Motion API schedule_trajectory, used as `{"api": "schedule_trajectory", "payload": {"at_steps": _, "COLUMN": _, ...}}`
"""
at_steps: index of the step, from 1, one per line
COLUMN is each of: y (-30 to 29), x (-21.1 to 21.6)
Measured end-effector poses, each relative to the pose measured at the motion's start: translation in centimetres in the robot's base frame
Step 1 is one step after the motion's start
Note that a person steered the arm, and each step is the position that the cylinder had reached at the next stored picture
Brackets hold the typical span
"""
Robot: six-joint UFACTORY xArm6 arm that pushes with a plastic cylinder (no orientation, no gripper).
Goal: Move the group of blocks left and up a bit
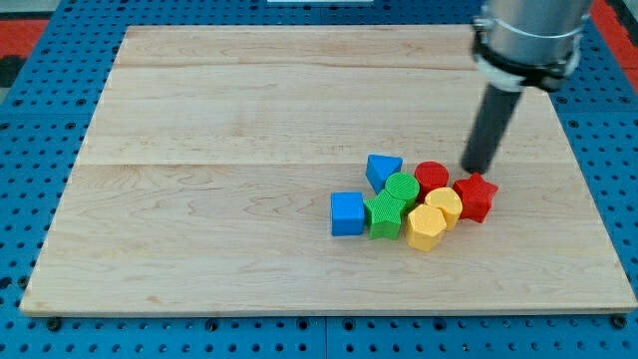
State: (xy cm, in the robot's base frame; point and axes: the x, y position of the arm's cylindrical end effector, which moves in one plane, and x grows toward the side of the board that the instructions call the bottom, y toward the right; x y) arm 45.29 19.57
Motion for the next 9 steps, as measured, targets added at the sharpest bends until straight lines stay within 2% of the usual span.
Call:
{"api": "schedule_trajectory", "payload": {"at_steps": 1, "y": 2.0, "x": 3.2}}
{"api": "schedule_trajectory", "payload": {"at_steps": 3, "y": 0.3, "x": 5.8}}
{"api": "schedule_trajectory", "payload": {"at_steps": 4, "y": 0.2, "x": 8.9}}
{"api": "schedule_trajectory", "payload": {"at_steps": 5, "y": -7.0, "x": 9.8}}
{"api": "schedule_trajectory", "payload": {"at_steps": 6, "y": -7.1, "x": 8.7}}
{"api": "schedule_trajectory", "payload": {"at_steps": 7, "y": -5.4, "x": 10.8}}
{"api": "schedule_trajectory", "payload": {"at_steps": 8, "y": -2.6, "x": 10.8}}
{"api": "schedule_trajectory", "payload": {"at_steps": 9, "y": -2.6, "x": 9.5}}
